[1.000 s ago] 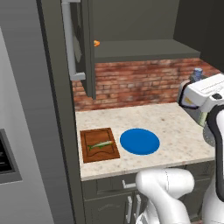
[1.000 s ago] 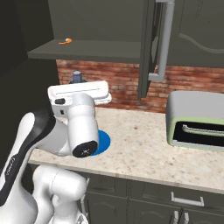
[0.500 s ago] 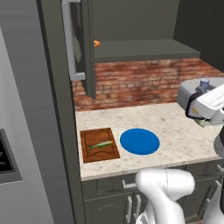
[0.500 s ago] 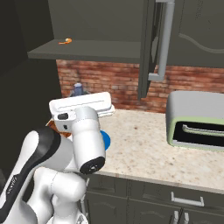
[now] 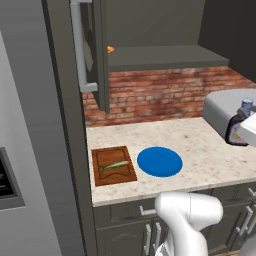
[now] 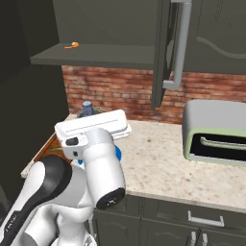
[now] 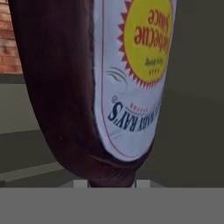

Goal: Pick the fish from the plate and place it on the cutting board. Then pick the condiment bottle from the cabinet and place it next to the cutting board.

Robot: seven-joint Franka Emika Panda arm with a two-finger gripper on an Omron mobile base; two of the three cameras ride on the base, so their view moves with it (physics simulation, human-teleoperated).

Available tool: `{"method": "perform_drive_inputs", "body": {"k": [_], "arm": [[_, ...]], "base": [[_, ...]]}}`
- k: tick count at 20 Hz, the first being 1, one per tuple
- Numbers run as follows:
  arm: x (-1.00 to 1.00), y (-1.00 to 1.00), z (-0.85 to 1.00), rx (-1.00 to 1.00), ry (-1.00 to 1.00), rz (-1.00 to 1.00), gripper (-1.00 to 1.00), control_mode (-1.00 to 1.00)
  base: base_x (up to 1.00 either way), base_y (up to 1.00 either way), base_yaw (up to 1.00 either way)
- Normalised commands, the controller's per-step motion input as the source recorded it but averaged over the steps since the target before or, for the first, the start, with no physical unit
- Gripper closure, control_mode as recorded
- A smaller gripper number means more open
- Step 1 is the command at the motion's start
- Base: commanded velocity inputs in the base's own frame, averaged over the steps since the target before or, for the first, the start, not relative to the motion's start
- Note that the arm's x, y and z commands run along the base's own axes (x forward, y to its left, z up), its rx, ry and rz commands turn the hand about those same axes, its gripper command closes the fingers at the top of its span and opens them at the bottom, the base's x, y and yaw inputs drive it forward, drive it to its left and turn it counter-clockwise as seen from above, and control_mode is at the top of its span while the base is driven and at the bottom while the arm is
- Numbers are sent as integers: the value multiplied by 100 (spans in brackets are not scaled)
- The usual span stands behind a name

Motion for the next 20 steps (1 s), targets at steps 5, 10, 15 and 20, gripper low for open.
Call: {"method": "perform_drive_inputs", "body": {"k": [5,10,15,20], "arm": [[-36,0,-24,0,-7,0,100,-100],[-32,0,-26,0,-7,0,100,-100],[-30,0,-27,1,-9,0,100,-100],[-23,0,-26,1,-8,0,100,-100]], "base": [[0,0,0],[0,0,0],[0,0,0],[0,0,0]]}}
